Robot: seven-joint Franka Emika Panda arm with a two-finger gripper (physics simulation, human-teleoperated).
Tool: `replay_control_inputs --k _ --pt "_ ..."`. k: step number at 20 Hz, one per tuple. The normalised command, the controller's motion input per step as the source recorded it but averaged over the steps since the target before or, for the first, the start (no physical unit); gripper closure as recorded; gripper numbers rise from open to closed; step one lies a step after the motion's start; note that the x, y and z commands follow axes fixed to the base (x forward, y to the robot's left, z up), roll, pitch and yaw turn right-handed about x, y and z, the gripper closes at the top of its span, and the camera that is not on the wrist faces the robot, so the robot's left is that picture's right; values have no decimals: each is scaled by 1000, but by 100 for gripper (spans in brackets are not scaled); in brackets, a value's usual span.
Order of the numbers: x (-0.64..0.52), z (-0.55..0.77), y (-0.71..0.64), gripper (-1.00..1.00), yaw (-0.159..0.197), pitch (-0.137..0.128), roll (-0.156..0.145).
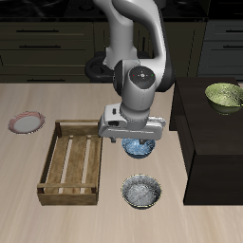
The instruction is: Place the blue bowl and the green bowl in the wooden tray
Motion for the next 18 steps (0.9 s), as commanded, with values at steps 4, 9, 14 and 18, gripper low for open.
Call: replay_control_inputs --k 4,9,14,18 --pt "-20 -192 -45 -100 -8 24 -6" --pt "-43 -272 -19 -100 0 36 -1" --pt "-15 -250 -46 -100 -28 46 9" --pt "-151 -34 16 100 -19 9 23"
